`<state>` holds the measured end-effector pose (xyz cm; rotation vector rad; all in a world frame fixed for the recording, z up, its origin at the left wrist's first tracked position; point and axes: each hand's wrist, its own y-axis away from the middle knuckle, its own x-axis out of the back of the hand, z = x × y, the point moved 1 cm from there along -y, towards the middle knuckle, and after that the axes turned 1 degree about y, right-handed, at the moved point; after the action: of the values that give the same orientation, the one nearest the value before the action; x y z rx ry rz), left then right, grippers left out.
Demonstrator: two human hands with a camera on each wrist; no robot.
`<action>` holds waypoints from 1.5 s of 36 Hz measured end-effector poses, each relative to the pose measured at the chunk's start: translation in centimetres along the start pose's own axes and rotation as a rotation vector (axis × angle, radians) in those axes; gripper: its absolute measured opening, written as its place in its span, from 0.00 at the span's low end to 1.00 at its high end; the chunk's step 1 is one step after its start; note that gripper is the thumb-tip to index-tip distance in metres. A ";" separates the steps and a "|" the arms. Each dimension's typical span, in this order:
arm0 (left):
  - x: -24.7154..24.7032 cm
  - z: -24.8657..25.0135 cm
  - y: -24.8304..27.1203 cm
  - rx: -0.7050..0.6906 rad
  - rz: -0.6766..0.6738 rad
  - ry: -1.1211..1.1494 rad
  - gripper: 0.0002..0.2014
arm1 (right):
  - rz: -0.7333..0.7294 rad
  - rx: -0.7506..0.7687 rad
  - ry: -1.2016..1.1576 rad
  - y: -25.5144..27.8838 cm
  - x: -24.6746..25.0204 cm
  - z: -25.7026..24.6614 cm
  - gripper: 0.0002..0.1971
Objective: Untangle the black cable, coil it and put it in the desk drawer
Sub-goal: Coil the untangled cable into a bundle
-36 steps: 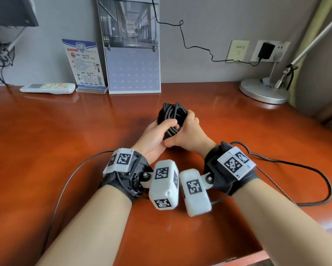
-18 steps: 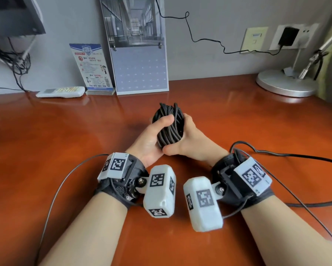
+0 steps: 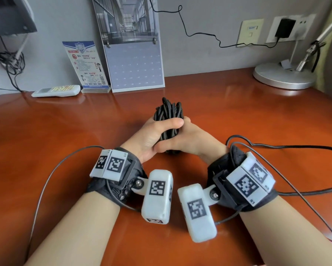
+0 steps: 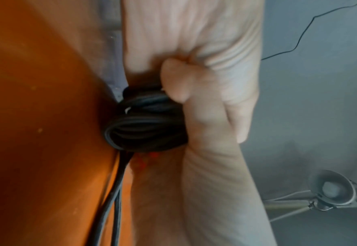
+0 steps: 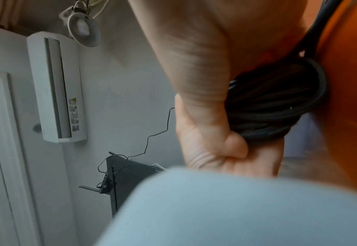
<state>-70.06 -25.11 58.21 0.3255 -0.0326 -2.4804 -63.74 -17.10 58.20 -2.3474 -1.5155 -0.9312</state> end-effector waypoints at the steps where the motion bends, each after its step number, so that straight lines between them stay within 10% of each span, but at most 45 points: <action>1: -0.2 0.0 0.0 -0.020 0.024 -0.025 0.08 | 0.012 0.000 -0.011 0.0 -0.1 0.0 0.59; 14: -0.4 -0.7 -0.8 -0.135 0.290 -0.061 0.06 | 0.167 0.043 0.008 1.1 -0.2 -0.1 0.27; 23: -0.5 -1.2 -1.4 -0.031 0.351 0.069 0.21 | 0.182 0.033 0.135 0.9 -0.3 -0.3 0.23; 26: -0.5 -1.1 -0.8 0.020 0.308 0.145 0.03 | 0.165 0.052 0.119 1.0 -0.3 -0.4 0.24; 28: -0.5 -1.1 -0.1 0.102 0.248 0.196 0.18 | 0.121 0.071 0.089 1.1 -0.4 -0.3 0.24; 37: -0.3 -0.8 0.1 -0.051 0.134 0.184 0.23 | 0.055 0.047 -0.045 1.4 -0.3 -0.2 0.35; 54: 0.2 -1.4 -1.2 0.011 0.363 0.086 0.06 | 0.104 0.005 -0.135 0.7 -1.0 0.0 0.14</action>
<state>-70.59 -24.15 56.72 0.3930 -0.0636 -2.1057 -63.45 -18.16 57.73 -2.5042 -1.4236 -0.7576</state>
